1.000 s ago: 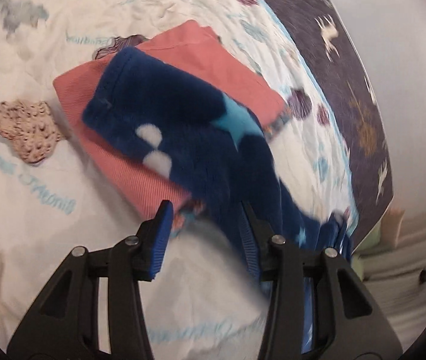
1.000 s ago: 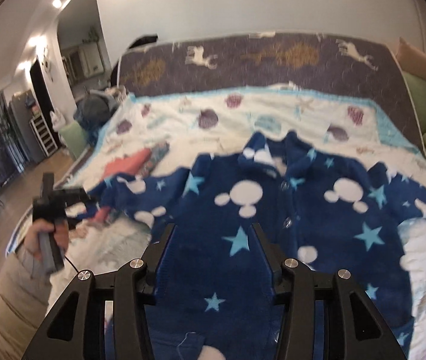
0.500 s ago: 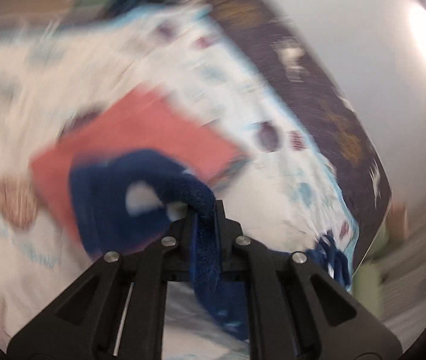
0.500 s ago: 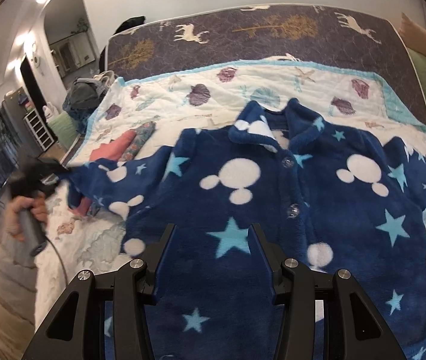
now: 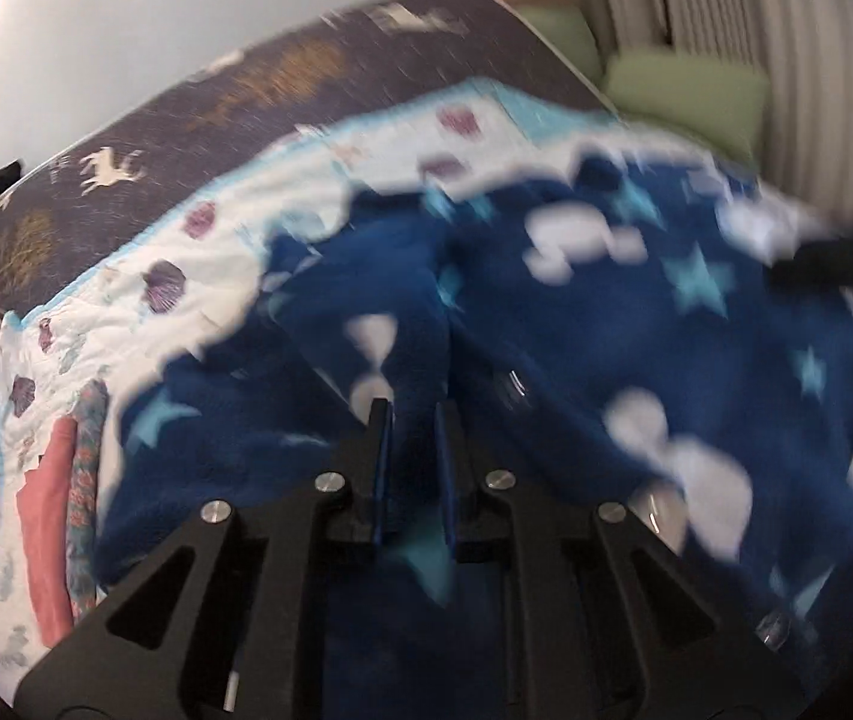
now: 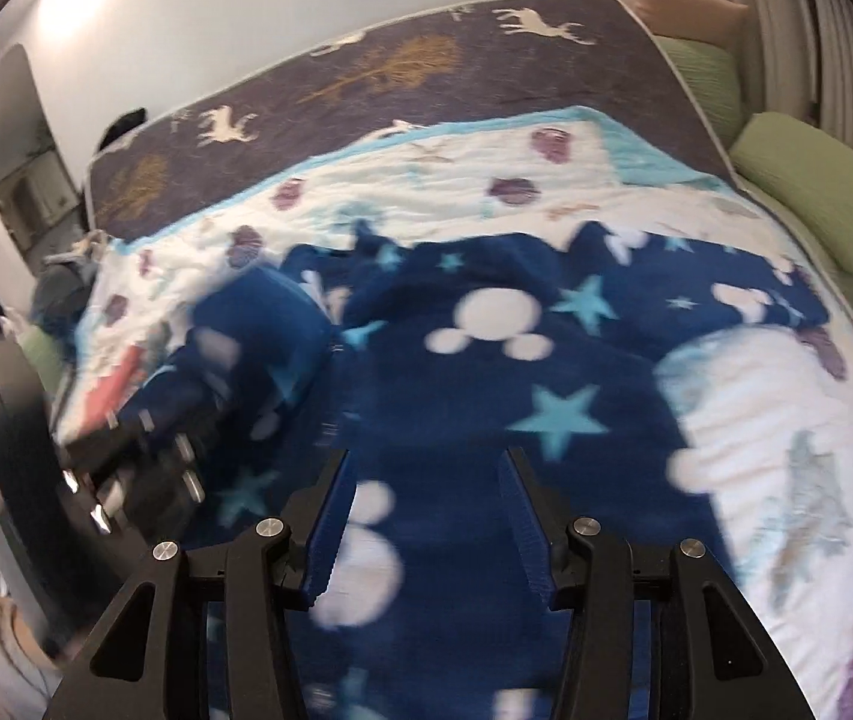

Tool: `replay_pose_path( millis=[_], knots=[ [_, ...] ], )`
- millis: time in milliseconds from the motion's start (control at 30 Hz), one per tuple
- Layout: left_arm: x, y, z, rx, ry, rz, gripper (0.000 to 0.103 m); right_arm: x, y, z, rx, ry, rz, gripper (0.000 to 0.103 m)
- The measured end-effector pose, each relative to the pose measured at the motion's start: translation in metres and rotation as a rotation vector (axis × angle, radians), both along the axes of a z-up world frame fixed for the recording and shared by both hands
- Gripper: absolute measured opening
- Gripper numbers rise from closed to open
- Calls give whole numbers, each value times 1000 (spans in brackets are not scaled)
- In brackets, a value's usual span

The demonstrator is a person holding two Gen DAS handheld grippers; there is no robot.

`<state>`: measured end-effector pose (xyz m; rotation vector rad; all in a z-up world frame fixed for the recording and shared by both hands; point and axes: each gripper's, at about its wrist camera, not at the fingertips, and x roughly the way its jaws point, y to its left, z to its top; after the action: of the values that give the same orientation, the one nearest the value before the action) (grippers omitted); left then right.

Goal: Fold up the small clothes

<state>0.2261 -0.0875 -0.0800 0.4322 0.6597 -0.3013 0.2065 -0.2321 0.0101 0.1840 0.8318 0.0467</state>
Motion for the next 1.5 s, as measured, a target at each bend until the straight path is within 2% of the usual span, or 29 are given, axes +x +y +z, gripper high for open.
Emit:
replay_pose_path(
  millis=[67,133,200,267,333,400,467,567,600,667,733,767,800,833,867,900,967,1033,1100,1133,1200,1233,1300,1367,1433,1500],
  knots=[
    [-8,1,1,5,10,4,17,2,-3,-2,-15,12,10,51],
    [-18,19,14,-44,15,16,21,6,-4,-8,-1,27,36,52],
    [-19,43,24,-88,-5,44,38,16,-3,-16,67,63,69,52],
    [-25,69,34,-100,-64,107,49,29,1,-24,138,102,103,52],
    [-26,89,35,-73,-112,174,52,45,12,-26,165,127,122,52],
    [-21,100,30,-62,-116,228,54,53,32,-21,115,98,150,54],
    [-9,121,23,-85,-81,306,54,59,61,-17,47,55,201,62],
    [6,144,11,-101,-45,404,54,72,115,-20,-94,20,275,71],
    [9,146,6,-106,-31,418,54,79,139,-26,-187,27,270,73],
    [16,152,-3,-110,0,450,54,93,161,-40,-294,57,222,73],
    [24,154,-10,-97,23,480,54,112,171,-56,-306,96,183,73],
    [27,155,-11,-100,32,483,54,122,172,-63,-282,118,166,72],
    [28,155,-12,-108,37,484,54,132,169,-68,-245,143,146,61],
    [29,154,-11,-112,38,487,54,137,162,-71,-216,146,127,42],
    [28,155,-10,-113,36,488,54,140,157,-71,-194,136,111,9],
    [26,155,-9,-117,31,487,54,141,148,-66,-161,126,99,10],
    [25,157,-7,-126,19,479,54,128,115,-42,-12,52,53,10],
    [23,156,-8,-137,28,452,60,102,71,-16,131,-51,6,10],
    [20,148,-8,-131,27,433,64,81,32,-5,241,-77,-39,13],
    [19,143,-8,-118,19,425,64,74,13,-6,280,-69,-59,17],
    [16,133,-9,-74,4,415,64,61,-23,-19,322,-24,-103,34],
    [14,128,-10,-53,-1,405,64,59,-37,-28,321,8,-127,48],
    [10,123,-11,-35,2,390,64,51,-66,-52,339,84,-192,51],
    [8,122,-11,-23,5,389,64,44,-86,-70,409,133,-209,51],
    [8,125,-9,-23,8,399,64,38,-103,-80,489,156,-197,51],
    [9,129,-8,-38,17,406,64,37,-106,-79,512,151,-171,54]
  ],
)
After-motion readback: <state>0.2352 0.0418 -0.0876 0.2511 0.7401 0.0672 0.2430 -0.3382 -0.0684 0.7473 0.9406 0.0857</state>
